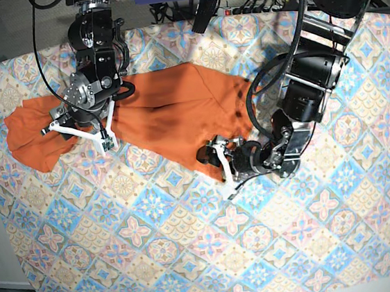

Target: Fold the T-shirt properly

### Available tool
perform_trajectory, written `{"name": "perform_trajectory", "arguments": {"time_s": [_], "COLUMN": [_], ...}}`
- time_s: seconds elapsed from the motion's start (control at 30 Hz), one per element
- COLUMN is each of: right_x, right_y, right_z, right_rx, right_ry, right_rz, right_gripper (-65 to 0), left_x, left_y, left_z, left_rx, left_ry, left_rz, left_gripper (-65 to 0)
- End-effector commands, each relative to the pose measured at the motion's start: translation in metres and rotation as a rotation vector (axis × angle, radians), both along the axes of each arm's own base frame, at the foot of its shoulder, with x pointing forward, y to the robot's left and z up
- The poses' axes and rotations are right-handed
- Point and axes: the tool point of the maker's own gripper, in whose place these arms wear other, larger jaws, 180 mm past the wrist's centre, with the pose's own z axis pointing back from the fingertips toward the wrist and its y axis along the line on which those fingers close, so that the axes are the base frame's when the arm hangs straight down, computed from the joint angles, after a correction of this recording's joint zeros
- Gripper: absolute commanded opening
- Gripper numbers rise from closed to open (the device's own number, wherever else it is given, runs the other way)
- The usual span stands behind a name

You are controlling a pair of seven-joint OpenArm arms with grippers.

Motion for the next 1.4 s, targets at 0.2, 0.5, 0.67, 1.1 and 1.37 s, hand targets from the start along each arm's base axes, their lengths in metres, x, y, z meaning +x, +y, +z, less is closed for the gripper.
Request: {"name": "perform_trajectory", "arguments": {"time_s": [0.2,0.5,0.67,1.1,1.37], "right_x": [0.006,0.005,0.006,0.007,0.003], "right_y": [-0.002,-0.014,-0.012,-0.012,-0.018], "right_z": [0.009,0.019,0.016,0.015,0.013], "right_rx": [-0.016,-0.112,-0.104,-0.102,-0.088], "right_ry": [-0.033,-0.03,-0.024,-0.024,-0.021], "right_rz": [-0.001,-0.009,-0.007,-0.006,-0.04], "right_gripper": [-39.8,-39.8,-39.8,-39.8,-39.8], "left_x": [-0.012,-0.001,-0.006,-0.023,-0.085], "left_y": [0.001,0.039,0.033,0.012,0.007], "left_z": [-0.01,-0.006,0.029,0.095,0.109], "left_rx": [0.002,0.034,-0.063,-0.102,-0.082], "left_ry": [0.003,-0.036,-0.149,-0.321,-0.381], "left_rz": [-0.008,0.029,-0.002,-0.178,-0.386], "left_gripper": [-51.6,-61.0,-61.1,-61.2,-61.1]}}
